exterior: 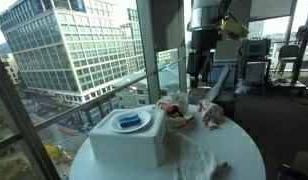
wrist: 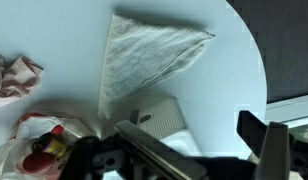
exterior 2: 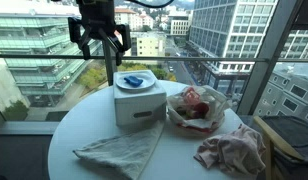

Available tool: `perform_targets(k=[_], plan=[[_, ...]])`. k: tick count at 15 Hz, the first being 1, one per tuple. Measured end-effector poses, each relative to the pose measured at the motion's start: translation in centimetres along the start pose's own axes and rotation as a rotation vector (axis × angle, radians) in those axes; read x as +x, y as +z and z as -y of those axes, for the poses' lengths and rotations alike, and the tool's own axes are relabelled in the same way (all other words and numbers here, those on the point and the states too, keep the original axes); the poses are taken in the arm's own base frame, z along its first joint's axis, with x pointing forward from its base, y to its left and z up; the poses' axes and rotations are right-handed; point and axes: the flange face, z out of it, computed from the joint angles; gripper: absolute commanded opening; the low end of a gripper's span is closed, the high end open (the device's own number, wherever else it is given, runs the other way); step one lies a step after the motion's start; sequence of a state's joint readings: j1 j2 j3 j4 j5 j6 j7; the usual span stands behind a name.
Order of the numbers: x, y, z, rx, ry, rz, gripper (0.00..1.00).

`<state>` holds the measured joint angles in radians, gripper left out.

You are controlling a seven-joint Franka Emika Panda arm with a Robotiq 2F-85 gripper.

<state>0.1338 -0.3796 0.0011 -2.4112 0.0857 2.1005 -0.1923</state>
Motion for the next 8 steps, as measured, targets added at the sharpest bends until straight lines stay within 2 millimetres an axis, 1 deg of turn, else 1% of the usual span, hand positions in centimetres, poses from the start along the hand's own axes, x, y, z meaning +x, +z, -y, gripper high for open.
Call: perform_targets(k=[4, 8], plan=[[0.30, -0.78, 0.01, -0.003, -0.001, -0.017, 1.00], [0.31, -0.80, 0.01, -0.003, -0.001, -0.018, 1.00]])
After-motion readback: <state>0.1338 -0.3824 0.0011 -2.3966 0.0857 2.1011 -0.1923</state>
